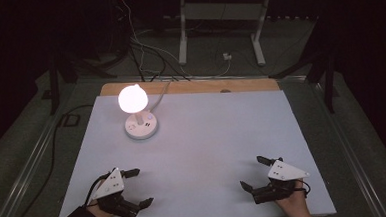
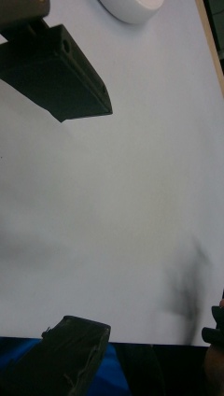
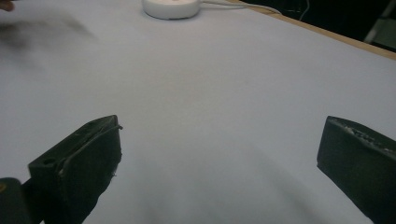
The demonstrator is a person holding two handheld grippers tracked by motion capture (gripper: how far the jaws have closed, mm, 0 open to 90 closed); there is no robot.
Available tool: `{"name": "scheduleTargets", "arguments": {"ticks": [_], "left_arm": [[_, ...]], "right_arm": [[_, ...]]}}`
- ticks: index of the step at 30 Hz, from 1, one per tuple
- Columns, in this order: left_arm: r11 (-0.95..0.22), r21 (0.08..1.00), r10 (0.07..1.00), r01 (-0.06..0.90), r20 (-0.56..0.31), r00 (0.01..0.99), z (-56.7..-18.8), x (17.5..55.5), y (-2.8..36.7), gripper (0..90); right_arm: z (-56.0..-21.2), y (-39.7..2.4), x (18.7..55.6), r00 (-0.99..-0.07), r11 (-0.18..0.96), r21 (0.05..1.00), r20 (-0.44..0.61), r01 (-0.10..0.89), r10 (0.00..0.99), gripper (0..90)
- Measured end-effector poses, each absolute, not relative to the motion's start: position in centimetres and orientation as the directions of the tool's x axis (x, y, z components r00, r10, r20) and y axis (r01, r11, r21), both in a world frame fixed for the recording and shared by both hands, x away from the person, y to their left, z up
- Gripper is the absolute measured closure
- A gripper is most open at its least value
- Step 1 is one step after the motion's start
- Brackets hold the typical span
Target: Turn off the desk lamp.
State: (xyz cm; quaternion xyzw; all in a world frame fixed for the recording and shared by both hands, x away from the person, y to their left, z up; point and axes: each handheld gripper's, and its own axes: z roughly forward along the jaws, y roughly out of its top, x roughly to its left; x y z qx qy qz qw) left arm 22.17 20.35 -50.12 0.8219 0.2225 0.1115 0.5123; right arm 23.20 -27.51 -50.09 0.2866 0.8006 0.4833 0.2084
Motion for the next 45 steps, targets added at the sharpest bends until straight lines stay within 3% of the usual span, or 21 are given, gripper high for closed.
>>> {"name": "scheduleTargets", "arguments": {"ticks": [29, 45], "left_arm": [[-0.426, 0.878, 0.412, 0.217, -0.025, 0.911, -49.3, 21.6, 18.9, 0.4], [-0.347, 0.916, 0.481, 0.204, -0.013, 0.877, -46.6, 22.9, 18.9, 0.4]], "right_arm": [[-49.2, -27.5, 22.7, -0.752, 0.322, 0.919, -0.045, 0.227, 0.658, 0.0], [-49.2, -27.5, 22.8, -0.751, 0.303, 0.922, -0.021, 0.24, 0.659, 0.0]]}}
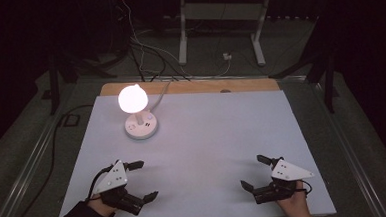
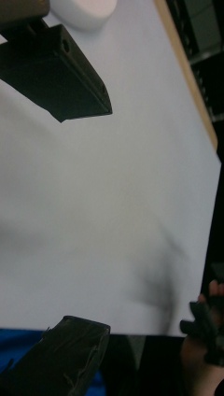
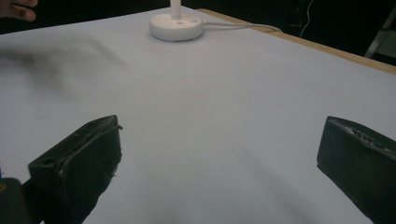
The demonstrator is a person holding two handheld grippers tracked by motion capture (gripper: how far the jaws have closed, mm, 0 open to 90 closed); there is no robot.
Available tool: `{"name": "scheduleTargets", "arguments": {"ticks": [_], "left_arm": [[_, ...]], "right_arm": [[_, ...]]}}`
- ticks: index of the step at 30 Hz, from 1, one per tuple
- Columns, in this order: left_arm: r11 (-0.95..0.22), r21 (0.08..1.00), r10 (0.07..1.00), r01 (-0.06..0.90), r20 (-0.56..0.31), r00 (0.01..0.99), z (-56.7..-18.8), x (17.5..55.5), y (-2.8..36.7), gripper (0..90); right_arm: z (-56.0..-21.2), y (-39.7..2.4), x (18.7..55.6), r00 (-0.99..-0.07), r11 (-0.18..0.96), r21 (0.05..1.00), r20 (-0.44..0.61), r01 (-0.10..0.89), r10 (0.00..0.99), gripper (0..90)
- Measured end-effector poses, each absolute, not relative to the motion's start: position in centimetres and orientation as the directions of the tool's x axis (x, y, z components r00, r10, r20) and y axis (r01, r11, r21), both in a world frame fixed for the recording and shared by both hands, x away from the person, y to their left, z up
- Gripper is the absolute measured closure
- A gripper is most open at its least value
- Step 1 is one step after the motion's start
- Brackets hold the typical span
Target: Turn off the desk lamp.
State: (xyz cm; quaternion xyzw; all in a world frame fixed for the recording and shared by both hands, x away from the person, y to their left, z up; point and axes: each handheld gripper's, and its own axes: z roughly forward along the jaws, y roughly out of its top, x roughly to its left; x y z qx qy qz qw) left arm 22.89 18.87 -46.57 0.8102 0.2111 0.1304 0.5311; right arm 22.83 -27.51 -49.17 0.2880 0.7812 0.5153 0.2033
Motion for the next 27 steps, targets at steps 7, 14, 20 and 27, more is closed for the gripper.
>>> {"name": "scheduleTargets", "arguments": {"ticks": [7, 14, 20, 27], "left_arm": [[-0.316, 0.923, 0.533, 0.218, -0.017, 0.846, -45.7, 24.1, 19.1, 0.4], [-0.294, 0.922, 0.606, 0.252, -0.025, 0.795, -45.2, 25.8, 18.9, 0.4], [-0.278, 0.918, 0.661, 0.283, -0.03, 0.75, -45.2, 27.4, 18.6, 0.4], [-0.248, 0.914, 0.699, 0.321, -0.06, 0.713, -45.6, 29.1, 18.2, 0.4]], "right_arm": [[-49.1, -27.6, 22.8, -0.751, 0.295, 0.926, -0.02, 0.234, 0.66, 0.0], [-49.1, -27.7, 22.9, -0.75, 0.284, 0.928, -0.008, 0.24, 0.661, 0.0], [-49.1, -27.8, 22.9, -0.749, 0.276, 0.93, -0.002, 0.243, 0.663, 0.0], [-49.1, -27.8, 22.9, -0.749, 0.271, 0.93, 0.006, 0.247, 0.662, 0.0]]}}
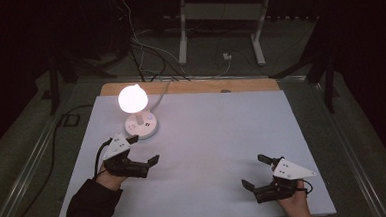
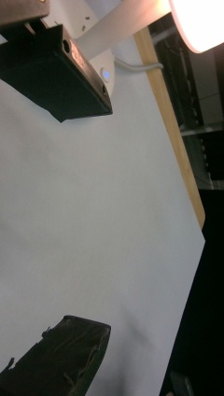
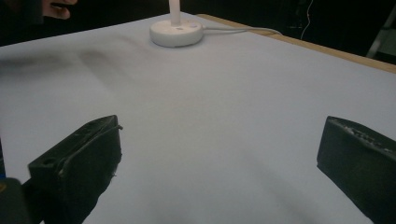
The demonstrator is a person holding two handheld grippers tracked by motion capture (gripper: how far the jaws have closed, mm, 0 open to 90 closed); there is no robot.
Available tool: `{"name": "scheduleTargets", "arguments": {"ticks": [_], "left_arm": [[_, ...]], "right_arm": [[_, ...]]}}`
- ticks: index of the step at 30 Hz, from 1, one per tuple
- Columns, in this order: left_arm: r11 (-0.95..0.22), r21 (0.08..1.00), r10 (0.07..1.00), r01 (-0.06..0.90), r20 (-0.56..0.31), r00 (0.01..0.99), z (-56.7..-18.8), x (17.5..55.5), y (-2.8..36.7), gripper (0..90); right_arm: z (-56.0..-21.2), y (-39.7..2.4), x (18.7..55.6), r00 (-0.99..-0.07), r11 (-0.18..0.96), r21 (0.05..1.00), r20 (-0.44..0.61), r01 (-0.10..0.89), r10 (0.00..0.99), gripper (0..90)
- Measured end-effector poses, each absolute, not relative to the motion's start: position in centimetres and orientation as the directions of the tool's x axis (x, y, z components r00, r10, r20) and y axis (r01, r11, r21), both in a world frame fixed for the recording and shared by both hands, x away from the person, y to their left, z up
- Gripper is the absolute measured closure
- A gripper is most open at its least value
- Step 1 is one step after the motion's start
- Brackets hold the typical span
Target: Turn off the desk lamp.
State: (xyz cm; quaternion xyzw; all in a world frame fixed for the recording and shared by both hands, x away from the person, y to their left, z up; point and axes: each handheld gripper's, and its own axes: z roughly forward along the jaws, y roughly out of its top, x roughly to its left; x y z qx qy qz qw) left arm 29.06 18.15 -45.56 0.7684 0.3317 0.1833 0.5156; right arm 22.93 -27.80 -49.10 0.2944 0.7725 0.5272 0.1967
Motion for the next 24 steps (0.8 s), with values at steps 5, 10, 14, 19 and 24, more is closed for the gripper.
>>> {"name": "scheduleTargets", "arguments": {"ticks": [5, 10, 14, 19, 24], "left_arm": [[-0.235, 0.911, 0.722, 0.339, -0.07, 0.689, -46.0, 30.1, 17.9, 0.4], [-0.219, 0.904, 0.725, 0.367, -0.1, 0.681, -46.2, 31.1, 17.8, 0.5], [-0.203, 0.889, 0.776, 0.41, -0.108, 0.621, -46.5, 32.2, 17.8, 0.5], [-0.205, 0.885, 0.806, 0.418, -0.089, 0.585, -46.7, 33.0, 17.7, 0.5], [-0.195, 0.876, 0.844, 0.441, -0.079, 0.53, -46.9, 33.9, 17.7, 3.4]], "right_arm": [[-49.1, -27.9, 22.9, -0.75, 0.259, 0.933, 0.017, 0.249, 0.662, 0.0], [-49.0, -27.9, 22.9, -0.748, 0.257, 0.934, 0.018, 0.25, 0.663, 0.0], [-49.0, -27.9, 22.9, -0.749, 0.26, 0.934, 0.013, 0.246, 0.662, 0.0], [-49.0, -27.9, 22.9, -0.75, 0.26, 0.934, 0.013, 0.246, 0.661, 0.0], [-49.0, -28.0, 22.9, -0.751, 0.258, 0.934, 0.015, 0.245, 0.661, 0.0]]}}
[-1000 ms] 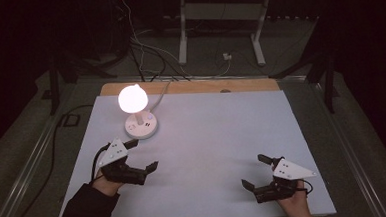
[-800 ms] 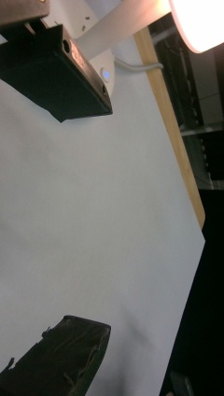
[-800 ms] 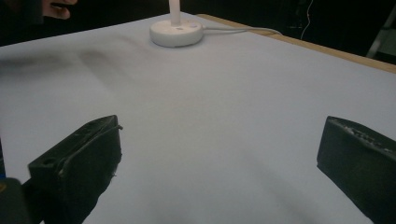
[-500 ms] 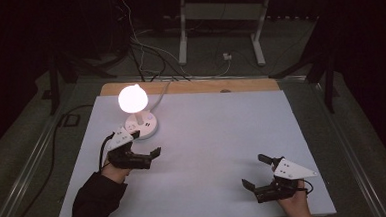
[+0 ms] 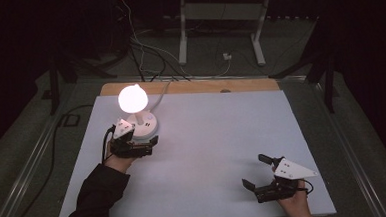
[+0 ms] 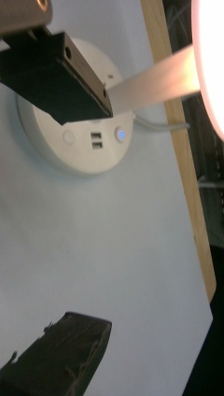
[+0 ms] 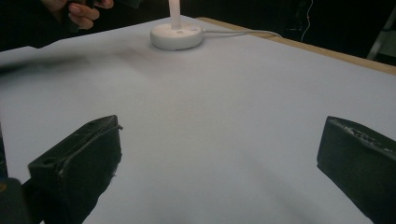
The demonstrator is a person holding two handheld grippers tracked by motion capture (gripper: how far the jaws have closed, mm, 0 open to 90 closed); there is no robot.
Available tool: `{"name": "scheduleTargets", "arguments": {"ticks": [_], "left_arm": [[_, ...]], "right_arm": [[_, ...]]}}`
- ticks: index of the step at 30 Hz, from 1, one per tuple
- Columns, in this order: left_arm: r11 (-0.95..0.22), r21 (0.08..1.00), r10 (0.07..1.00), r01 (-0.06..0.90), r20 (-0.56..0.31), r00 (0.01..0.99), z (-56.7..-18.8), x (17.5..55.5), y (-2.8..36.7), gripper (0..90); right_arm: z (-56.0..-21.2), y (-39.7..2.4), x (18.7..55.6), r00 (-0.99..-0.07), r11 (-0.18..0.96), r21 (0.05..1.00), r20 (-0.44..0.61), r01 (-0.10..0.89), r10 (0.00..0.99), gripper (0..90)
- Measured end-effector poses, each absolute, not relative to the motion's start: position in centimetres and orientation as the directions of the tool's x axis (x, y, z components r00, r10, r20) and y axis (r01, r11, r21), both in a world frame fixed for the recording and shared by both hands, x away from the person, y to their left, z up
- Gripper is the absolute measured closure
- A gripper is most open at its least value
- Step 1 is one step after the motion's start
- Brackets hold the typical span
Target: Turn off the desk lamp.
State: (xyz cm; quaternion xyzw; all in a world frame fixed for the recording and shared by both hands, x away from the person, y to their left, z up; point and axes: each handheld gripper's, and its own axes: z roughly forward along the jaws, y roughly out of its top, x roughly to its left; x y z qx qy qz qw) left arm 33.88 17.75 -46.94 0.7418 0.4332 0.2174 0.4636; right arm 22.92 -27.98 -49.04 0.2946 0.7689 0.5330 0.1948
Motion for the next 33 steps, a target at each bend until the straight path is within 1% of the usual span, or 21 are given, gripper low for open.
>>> {"name": "scheduleTargets", "arguments": {"ticks": [2, 5, 6, 7, 8, 9, 10, 12, 14, 15, 16, 23, 29, 32, 33], "left_arm": [[-0.195, 0.869, 0.865, 0.454, -0.066, 0.497, -47.1, 34.4, 17.8, 5.7], [-0.19, 0.867, 0.869, 0.461, -0.07, 0.49, -47.2, 34.7, 17.8, 7.8], [-0.197, 0.869, 0.88, 0.453, -0.047, 0.473, -47.3, 34.9, 17.8, 12.5], [-0.195, 0.868, 0.882, 0.456, -0.048, 0.469, -47.3, 35.0, 17.8, 15.7], [-0.195, 0.868, 0.882, 0.456, -0.048, 0.469, -47.3, 35.0, 17.8, 16.2], [-0.194, 0.867, 0.885, 0.458, -0.047, 0.464, -47.4, 35.1, 17.8, 17.8], [-0.204, 0.867, 0.893, 0.456, -0.027, 0.45, -47.5, 35.3, 17.7, 21.2], [-0.206, 0.866, 0.892, 0.456, -0.026, 0.452, -47.5, 35.5, 17.7, 23.7], [-0.213, 0.864, 0.896, 0.456, -0.013, 0.443, -47.6, 35.6, 17.7, 31.6], [-0.213, 0.864, 0.898, 0.456, -0.011, 0.441, -47.7, 35.7, 17.7, 31.6], [-0.213, 0.864, 0.9, 0.456, -0.008, 0.436, -47.8, 35.8, 17.6, 39.2], [-0.221, 0.858, 0.908, 0.464, 0.008, 0.418, -48.3, 36.5, 17.7, 59.7], [-0.242, 0.852, 0.911, 0.464, 0.035, 0.411, -48.7, 37.0, 17.7, 70.8], [-0.253, 0.849, 0.912, 0.464, 0.049, 0.407, -48.9, 37.2, 17.7, 77.9], [-0.272, 0.842, 0.91, 0.466, 0.067, 0.409, -49.0, 37.4, 17.8, 79.5]], "right_arm": [[-49.0, -28.0, 22.9, -0.75, 0.255, 0.936, 0.015, 0.243, 0.661, 0.0], [-49.0, -28.0, 22.9, -0.75, 0.252, 0.936, 0.02, 0.247, 0.661, 0.0], [-49.0, -28.0, 22.9, -0.751, 0.257, 0.935, 0.015, 0.245, 0.66, 0.0], [-49.0, -28.0, 23.0, -0.751, 0.255, 0.935, 0.016, 0.245, 0.66, 0.0], [-49.0, -28.0, 23.0, -0.75, 0.252, 0.936, 0.019, 0.246, 0.661, 0.0], [-49.1, -28.1, 23.0, -0.751, 0.251, 0.936, 0.021, 0.247, 0.66, 0.0], [-49.1, -28.0, 23.0, -0.751, 0.253, 0.935, 0.02, 0.248, 0.661, 0.0], [-49.0, -28.1, 22.9, -0.751, 0.256, 0.935, 0.016, 0.245, 0.66, 0.0], [-49.0, -28.1, 23.0, -0.751, 0.254, 0.936, 0.017, 0.245, 0.66, 0.0], [-49.1, -28.1, 23.0, -0.751, 0.25, 0.936, 0.022, 0.248, 0.66, 0.0], [-49.1, -28.1, 23.0, -0.752, 0.253, 0.935, 0.021, 0.248, 0.659, 0.0], [-49.1, -28.0, 23.0, -0.754, 0.255, 0.935, 0.02, 0.246, 0.657, 0.0], [-49.1, -28.0, 23.0, -0.755, 0.256, 0.935, 0.02, 0.247, 0.656, 0.0], [-49.1, -28.1, 23.0, -0.754, 0.253, 0.934, 0.024, 0.25, 0.656, 0.0], [-49.1, -28.0, 23.0, -0.755, 0.256, 0.934, 0.022, 0.249, 0.656, 0.0]]}}
